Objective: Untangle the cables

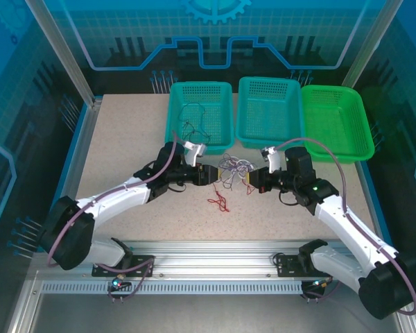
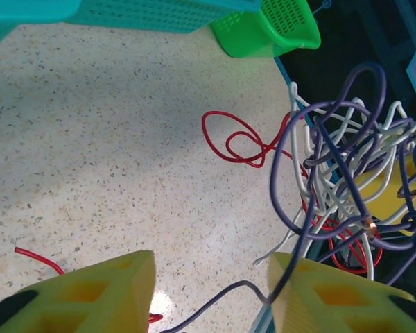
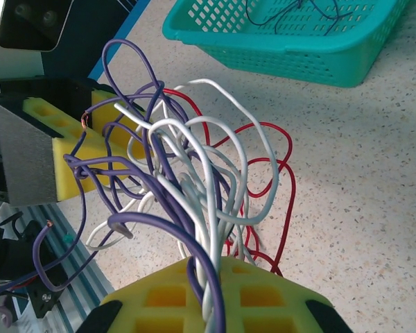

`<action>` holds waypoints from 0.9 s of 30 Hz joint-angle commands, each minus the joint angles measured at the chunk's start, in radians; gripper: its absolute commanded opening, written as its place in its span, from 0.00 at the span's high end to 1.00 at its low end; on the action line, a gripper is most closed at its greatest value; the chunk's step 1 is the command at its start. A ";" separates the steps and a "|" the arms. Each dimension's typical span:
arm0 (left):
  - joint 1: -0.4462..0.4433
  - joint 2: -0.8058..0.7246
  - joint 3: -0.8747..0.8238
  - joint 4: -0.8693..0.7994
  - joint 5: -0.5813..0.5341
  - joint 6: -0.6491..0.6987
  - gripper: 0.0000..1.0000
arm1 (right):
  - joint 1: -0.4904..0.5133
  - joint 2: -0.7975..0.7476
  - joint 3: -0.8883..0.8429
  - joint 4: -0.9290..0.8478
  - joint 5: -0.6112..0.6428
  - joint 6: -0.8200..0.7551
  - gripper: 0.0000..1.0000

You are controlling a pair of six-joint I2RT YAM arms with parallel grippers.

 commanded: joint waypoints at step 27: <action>0.079 -0.248 -0.085 -0.088 -0.139 0.008 1.00 | -0.276 0.029 -0.241 -0.171 0.653 0.430 0.90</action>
